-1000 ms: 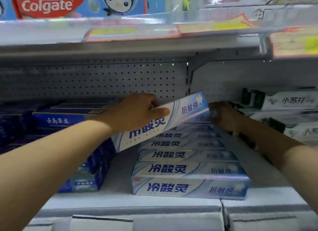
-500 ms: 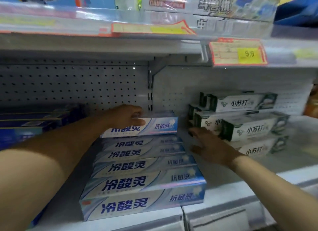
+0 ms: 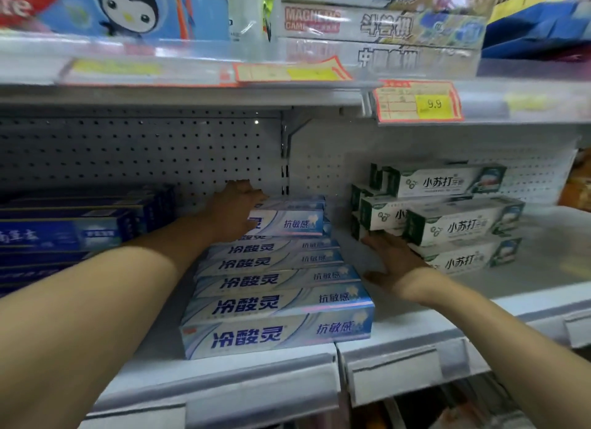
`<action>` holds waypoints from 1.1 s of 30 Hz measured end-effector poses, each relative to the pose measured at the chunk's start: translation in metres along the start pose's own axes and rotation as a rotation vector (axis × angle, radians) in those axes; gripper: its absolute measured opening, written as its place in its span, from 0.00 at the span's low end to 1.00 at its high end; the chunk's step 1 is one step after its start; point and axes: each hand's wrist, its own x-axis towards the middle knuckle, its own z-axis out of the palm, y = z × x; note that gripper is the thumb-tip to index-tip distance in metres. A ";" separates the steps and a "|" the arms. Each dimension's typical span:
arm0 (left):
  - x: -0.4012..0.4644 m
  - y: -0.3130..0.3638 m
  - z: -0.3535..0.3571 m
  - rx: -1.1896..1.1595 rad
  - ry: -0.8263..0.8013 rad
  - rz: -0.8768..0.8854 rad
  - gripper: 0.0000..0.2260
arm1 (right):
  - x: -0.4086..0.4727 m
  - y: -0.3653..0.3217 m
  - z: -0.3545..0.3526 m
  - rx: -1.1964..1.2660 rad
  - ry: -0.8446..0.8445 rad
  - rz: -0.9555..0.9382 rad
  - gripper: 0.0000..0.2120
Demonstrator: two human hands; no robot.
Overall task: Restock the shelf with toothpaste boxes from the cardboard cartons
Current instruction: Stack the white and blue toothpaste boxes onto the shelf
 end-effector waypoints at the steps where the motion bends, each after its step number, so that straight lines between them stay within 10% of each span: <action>1: -0.007 0.005 -0.005 -0.001 -0.011 -0.009 0.26 | -0.005 -0.002 -0.003 -0.002 -0.006 0.004 0.32; 19: -0.180 0.131 -0.052 -0.118 -0.087 -0.342 0.26 | -0.132 -0.027 -0.038 0.088 -0.116 -0.334 0.33; 33: -0.290 0.191 0.064 -0.179 -0.337 -0.385 0.25 | -0.214 -0.029 0.071 0.075 -0.250 -0.505 0.31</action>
